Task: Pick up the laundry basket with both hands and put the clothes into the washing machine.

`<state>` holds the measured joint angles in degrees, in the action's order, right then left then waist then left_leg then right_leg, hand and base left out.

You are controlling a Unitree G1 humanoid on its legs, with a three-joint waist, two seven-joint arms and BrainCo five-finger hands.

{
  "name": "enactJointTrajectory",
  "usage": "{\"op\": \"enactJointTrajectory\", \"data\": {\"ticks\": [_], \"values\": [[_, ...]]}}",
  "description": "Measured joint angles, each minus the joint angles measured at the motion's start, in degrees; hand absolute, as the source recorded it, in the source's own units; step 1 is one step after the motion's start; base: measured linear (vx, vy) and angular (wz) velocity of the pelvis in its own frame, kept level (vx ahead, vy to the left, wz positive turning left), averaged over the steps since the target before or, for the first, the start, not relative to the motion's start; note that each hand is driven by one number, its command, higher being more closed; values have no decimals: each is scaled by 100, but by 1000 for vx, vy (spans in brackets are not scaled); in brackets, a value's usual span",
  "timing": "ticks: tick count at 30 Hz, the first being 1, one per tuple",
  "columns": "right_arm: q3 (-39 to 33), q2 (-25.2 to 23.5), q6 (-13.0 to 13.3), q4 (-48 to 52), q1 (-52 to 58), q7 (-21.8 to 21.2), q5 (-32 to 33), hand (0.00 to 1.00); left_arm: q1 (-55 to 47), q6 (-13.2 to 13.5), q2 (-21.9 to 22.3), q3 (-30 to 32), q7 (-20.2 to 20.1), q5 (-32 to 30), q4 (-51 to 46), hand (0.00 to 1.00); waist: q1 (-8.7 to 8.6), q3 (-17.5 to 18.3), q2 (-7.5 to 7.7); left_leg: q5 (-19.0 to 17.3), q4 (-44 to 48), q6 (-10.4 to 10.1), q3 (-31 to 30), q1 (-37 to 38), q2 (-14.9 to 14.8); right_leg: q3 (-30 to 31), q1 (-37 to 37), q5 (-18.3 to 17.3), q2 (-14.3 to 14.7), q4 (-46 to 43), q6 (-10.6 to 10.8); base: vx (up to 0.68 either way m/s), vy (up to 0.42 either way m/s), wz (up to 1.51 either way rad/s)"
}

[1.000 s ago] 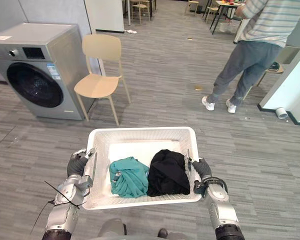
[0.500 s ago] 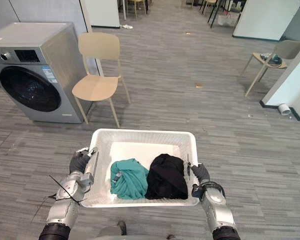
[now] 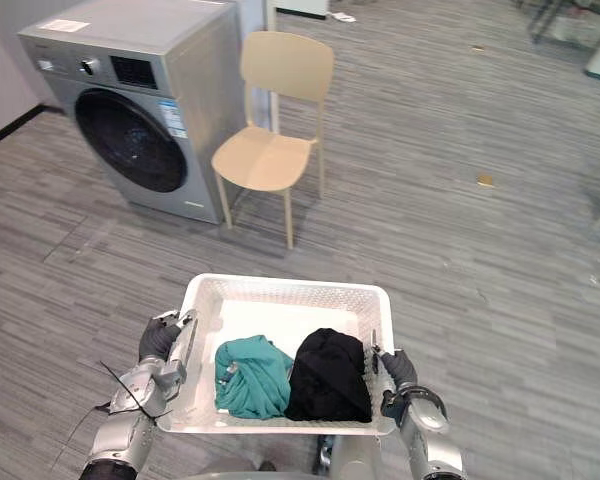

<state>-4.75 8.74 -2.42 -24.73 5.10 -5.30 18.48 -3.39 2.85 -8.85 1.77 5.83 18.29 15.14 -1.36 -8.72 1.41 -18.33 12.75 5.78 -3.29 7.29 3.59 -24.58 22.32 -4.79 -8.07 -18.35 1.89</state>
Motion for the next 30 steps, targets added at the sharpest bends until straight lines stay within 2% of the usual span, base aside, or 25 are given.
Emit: {"op": "enactJointTrajectory", "data": {"ticks": [1, 2, 3, 4, 5, 6, 7, 9, 10, 11, 13, 14, 15, 16, 17, 18, 19, 20, 21, 23, 25, 26, 27, 29, 30], "values": [[-2, -10, 0, 53, 0, 21, 3, 100, 46, -14, -9, 8, -18, -14, -1, 100, -54, 7, 4, -62, -219, -59, -62, 319, -11, -28, 0, 593, 149, 708, -68, 713, -72, 39], [-12, -12, 0, 71, 3, 36, 5, 100, 64, -14, -7, 8, -29, -31, -1, 100, -108, 34, -25, -96, -291, -121, -124, 441, -39, 98, -26, 948, 242, 756, -243, 739, -80, 47], [-116, -31, -1, 74, 5, 44, 5, 100, 113, -17, 35, 0, -54, -62, -1, 100, -128, 78, -150, -159, -144, -232, -176, 489, -192, 430, -21, 1262, 498, 621, -728, 884, -73, 9], [-163, -36, -8, 74, -11, 33, 1, 100, 124, -15, 79, 10, -68, -114, -31, 100, -53, 82, -327, -149, 411, -333, -141, 348, -418, 486, -104, 982, 716, 464, -869, 733, -49, -15], [-168, -70, -10, 81, -8, 24, 2, 100, 141, -21, 62, 14, -73, -123, -30, 100, -67, 81, -362, -1, 1088, -589, -116, 165, -501, 428, -230, 767, 790, 313, -916, 727, -44, -26], [-186, -87, -10, 90, 46, 25, 6, 100, 148, -29, 55, 9, -91, -137, -27, 100, -90, 71, -380, 207, 1718, -953, -116, -16, -544, 397, -410, 580, 846, 255, -900, 732, -51, 6], [-216, -68, -6, 183, 215, 30, 68, 100, 53, -48, 120, 1, -179, -191, -26, 100, -96, -3, -493, 1310, 3785, -2144, -165, -602, -693, 407, -1108, 197, 1011, 321, -845, 721, -32, 10], [-211, 69, -2, 182, 206, 36, 112, 100, 10, -43, 243, -12, -221, -182, -33, 100, -10, -63, -622, 1493, 5887, -2143, -56, -1337, -943, 491, -1859, 23, 1209, 566, -846, 728, 24, -15], [-205, 108, 25, 182, 190, 36, 116, 100, 1, -41, 284, -1, -233, -159, -75, 100, 109, -105, -627, 1432, 6862, -2024, 130, -1855, -1143, 640, -2425, 23, 1272, 846, -847, 616, 55, -56], [-176, 104, 93, 182, 178, 36, 121, 100, -35, -32, 287, 33, -234, -153, -168, 100, 260, -164, -601, 1205, 7245, -1566, 431, -2265, -1471, 854, -2895, 23, 1233, 1080, -846, 480, 58, -63], [-126, 93, 135, 184, 129, 36, 128, 100, -42, -13, 283, 102, -237, -152, -204, 100, 404, -173, -595, 874, 6827, -1038, 793, -2847, -2007, 1031, -3360, 4, 1053, 1284, -813, 586, 198, -67], [-103, 92, 140, 186, 75, 37, 128, 100, -32, -2, 269, 127, -223, -144, -228, 100, 413, -233, -504, 797, 6022, -946, 1018, -3096, -2266, 1107, -3547, -99, 829, 1279, -641, 616, 293, -54], [-101, 89, 140, 186, 52, 40, 128, 100, -22, 0, 261, 128, -216, -130, -228, 100, 412, -241, -495, 790, 5449, -950, 1126, -3147, -2344, 1153, -3644, -160, 702, 1271, -539, 501, 342, -35], [-97, 118, 148, 192, 39, 52, 128, 100, -10, 6, 267, 111, -205, -103, -236, 100, 348, -228, -535, 816, 3984, -933, 1187, -3112, -2342, 1224, -3807, -249, 506, 1245, -394, 512, 433, -34], [-80, 139, 162, 219, 35, 78, 147, 100, -9, 6, 275, 109, -203, -103, -312, 100, 349, -216, -553, 930, 2352, -1036, 905, -2909, -2171, 1330, -3882, -409, 297, 1113, -137, 511, 470, -42], [-47, 158, 169, 266, 37, 108, 164, 100, -33, 7, 279, 109, -200, -103, -376, 100, 370, -193, -599, 1114, 1654, -1030, 604, -2773, -2083, 1427, -3900, -532, 226, 1037, 33, 504, 538, -84], [84, 258, 181, 403, 32, 151, 175, 100, -138, 39, 281, 134, -160, -94, -497, 100, 434, -55, -810, 1867, 861, -961, -46, -2572, -2069, 1706, -3877, -887, 184, 843, 455, 491, 586, -94], [133, 247, 203, 387, -56, 156, 175, 100, -168, 78, 242, 171, -137, -37, -553, 100, 465, -51, -727, 1816, 1272, -1764, -148, -2698, -2009, 1801, -3955, -1207, -2, 762, 749, 523, 677, -69], [110, 13, 195, 371, -105, 205, 175, 100, 10, 39, 52, 168, -85, -38, -483, 100, 354, -56, -370, 1418, 1825, -1481, 103, -2903, -1699, 1793, -3973, -1249, -385, 699, 856, 407, 533, -20], [113, -45, 195, 398, -104, 170, 175, 100, 67, 21, -106, 151, -77, -32, -489, 100, 354, -35, -196, 1185, 2021, -1289, 233, -2949, -1445, 1775, -3913, -891, -670, 632, 936, 347, 415, 9], [55, -55, 193, 472, -70, 163, 176, 100, 89, 26, -149, 65, -73, -38, -582, 100, 322, -27, -185, 1040, 1954, -1040, 390, -2828, -1105, 1748, -3751, -122, -996, 337, 1155, 322, 372, 16], [47, -59, 191, 518, -59, 163, 176, 100, 99, 32, -154, 57, -69, -37, -585, 100, 323, -26, -184, 1008, 1914, -986, 428, -2766, -1037, 1759, -3642, 23, -1080, 106, 1146, 248, 296, 7], [40, -69, 187, 572, -49, 160, 175, 100, 102, 45, -174, 57, -60, -37, -605, 100, 349, -25, -183, 943, 1797, -873, 522, -2575, -930, 1881, -3313, 447, -1246, -505, 1095, 169, 200, 1], [29, -111, 186, 589, -47, 158, 175, 100, 98, 71, -212, 31, -51, -37, -650, 100, 356, -21, -176, 940, 1517, -746, 601, -2279, -848, 2035, -2950, 937, -1354, -1193, 925, 214, 235, -1], [17, -143, 186, 609, -48, 154, 174, 100, 105, 88, -227, 27, -49, -37, -667, 100, 353, -21, -176, 945, 1400, -712, 616, -2212, -848, 2032, -2804, 800, -1339, -1453, 896, 152, 168, -8]]}}
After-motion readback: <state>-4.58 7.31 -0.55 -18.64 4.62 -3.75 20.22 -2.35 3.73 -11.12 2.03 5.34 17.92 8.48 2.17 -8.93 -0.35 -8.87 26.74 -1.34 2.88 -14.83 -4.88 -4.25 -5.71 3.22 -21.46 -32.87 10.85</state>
